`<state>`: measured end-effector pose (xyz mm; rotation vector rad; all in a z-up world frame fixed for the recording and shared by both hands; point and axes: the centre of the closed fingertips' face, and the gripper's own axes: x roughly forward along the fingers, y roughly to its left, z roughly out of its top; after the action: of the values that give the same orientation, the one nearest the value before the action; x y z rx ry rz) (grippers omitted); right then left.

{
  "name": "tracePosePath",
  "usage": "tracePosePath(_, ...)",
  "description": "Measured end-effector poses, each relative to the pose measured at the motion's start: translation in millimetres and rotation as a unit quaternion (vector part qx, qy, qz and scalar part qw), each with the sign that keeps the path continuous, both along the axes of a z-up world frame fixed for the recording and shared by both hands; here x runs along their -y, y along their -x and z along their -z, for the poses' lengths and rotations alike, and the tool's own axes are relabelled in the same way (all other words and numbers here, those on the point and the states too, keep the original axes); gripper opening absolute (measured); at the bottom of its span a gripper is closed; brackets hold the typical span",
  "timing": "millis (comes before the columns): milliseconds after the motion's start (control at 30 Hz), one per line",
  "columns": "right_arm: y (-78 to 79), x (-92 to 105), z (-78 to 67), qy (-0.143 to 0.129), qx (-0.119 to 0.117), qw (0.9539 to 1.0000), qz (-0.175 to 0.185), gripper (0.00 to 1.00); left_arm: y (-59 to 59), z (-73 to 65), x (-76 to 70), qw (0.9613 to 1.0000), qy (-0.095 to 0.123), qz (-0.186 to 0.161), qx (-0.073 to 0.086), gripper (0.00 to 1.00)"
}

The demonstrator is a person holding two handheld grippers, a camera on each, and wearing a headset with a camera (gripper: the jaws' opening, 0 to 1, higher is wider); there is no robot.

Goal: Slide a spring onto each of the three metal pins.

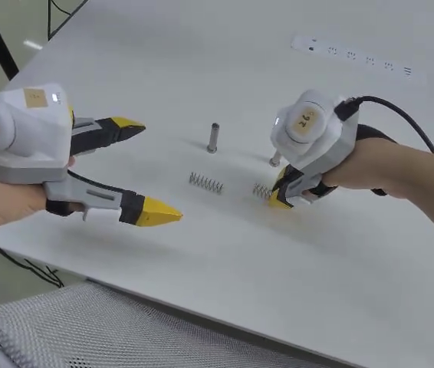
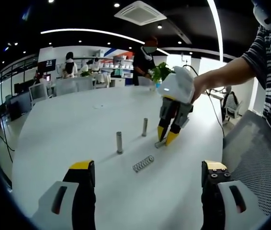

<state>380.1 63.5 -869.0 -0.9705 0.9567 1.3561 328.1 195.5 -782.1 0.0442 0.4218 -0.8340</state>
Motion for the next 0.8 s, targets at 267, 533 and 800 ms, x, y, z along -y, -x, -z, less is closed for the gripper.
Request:
tracePosePath(267, 3.6, 13.5, -5.5, -0.014, -0.007, 0.9997, 0.020, 0.13, 3.9, -5.2, 21.6, 0.9996, -0.006, 0.028, 0.002, 0.91)
tracePosePath(533, 11.9, 31.0, -30.0, -0.030, 0.003, 0.9994, 0.017, 0.13, 1.6, -8.5, 38.8, 0.9986, -0.003, 0.052, 0.005, 0.90)
tracePosePath(800, 25.6, 35.7, -46.5, -0.040, 0.028, 0.9988, -0.009, 0.13, 1.7, -12.4, 54.7, 0.9965, 0.001, 0.083, 0.002, 0.86)
